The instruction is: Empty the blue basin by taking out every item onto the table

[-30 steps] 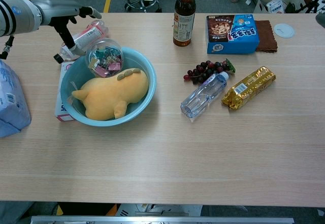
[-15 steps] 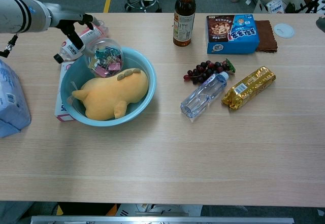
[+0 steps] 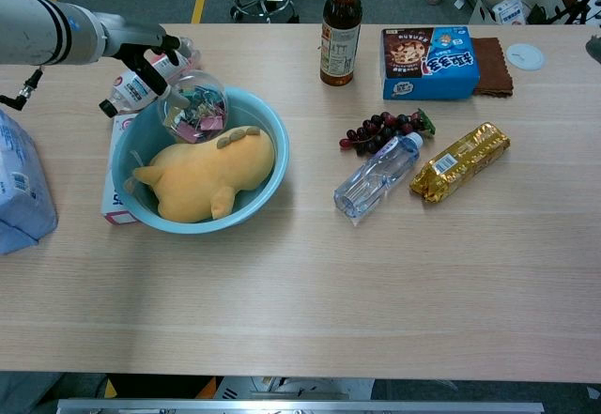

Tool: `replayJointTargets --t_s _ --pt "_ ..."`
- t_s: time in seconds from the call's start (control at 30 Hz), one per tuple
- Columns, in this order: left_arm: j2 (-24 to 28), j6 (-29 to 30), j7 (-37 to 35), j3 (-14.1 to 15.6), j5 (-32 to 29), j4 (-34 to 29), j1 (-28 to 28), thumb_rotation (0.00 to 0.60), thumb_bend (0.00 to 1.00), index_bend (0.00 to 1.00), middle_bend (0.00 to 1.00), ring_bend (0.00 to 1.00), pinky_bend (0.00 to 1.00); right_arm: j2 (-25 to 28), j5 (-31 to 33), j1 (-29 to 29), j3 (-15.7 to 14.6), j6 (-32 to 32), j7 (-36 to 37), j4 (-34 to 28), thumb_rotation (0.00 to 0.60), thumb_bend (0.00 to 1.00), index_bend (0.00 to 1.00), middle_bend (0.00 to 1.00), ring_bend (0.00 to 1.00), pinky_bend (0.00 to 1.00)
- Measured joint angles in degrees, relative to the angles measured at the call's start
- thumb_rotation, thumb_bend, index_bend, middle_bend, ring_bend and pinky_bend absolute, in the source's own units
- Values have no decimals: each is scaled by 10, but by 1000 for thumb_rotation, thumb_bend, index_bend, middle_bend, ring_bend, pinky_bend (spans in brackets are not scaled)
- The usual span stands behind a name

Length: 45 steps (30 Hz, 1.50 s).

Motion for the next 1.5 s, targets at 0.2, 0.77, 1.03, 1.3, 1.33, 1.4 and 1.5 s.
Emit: replayJointTargets --t_s 0.2,0.77,1.03,1.3,1.33,1.4,1.5 --pt "-14 12 1 9 -7 3 -12 363 166 97 166 89 184 -1 -2 -4 3 1 7 5 600 288 310 400 287 453" --pt "-30 27 2 19 -20 6 -23 364 165 196 192 111 219 -2 -2 -11 11 -3 13 9 600 288 310 400 287 453" --pt "-34 35 -3 12 -14 6 -21 365 166 295 207 120 237 -1 0 -15 14 -1 15 9 600 288 310 400 287 453" --pt "-27 36 -7 8 -4 -4 -15 379 166 384 245 158 266 0 0 -19 17 2 19 9 600 288 310 400 287 453" --pt "-23 35 -8 8 -1 -8 -14 383 166 390 251 165 270 0 0 -19 17 3 19 9 600 288 310 399 287 453" --pt "-18 36 -8 9 4 -14 -12 390 166 404 272 191 283 -1 0 -19 18 3 20 9 600 288 310 399 287 453" --pt "-8 37 -10 10 14 -26 -8 437 168 423 313 251 339 -1 -2 -20 19 3 20 8 600 288 310 399 287 453"
